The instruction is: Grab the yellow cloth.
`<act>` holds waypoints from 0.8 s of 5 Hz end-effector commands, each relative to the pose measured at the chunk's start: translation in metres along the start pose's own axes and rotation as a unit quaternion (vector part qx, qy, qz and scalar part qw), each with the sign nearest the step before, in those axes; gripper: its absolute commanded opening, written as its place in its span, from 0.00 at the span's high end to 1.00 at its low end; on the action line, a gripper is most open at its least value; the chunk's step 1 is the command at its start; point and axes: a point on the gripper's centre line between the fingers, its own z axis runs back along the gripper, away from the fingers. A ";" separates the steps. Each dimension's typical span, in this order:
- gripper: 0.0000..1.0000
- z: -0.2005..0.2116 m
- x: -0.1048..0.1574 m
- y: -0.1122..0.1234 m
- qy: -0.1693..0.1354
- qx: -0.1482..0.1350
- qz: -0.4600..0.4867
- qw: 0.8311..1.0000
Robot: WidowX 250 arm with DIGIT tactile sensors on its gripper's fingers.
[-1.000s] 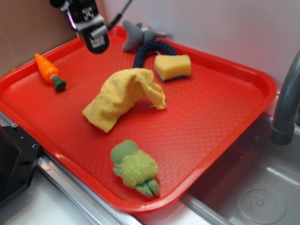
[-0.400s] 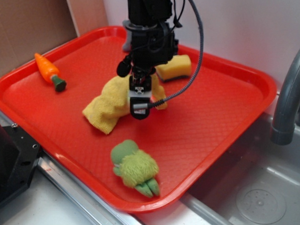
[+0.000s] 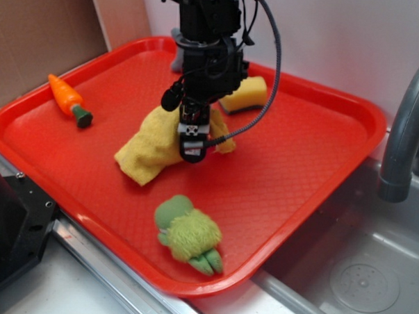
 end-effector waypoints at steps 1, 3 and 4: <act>1.00 0.099 -0.050 -0.002 -0.099 0.065 0.146 0.982; 1.00 0.141 -0.116 -0.002 -0.080 0.061 0.356 0.929; 1.00 0.148 -0.137 -0.008 -0.080 0.047 0.470 0.878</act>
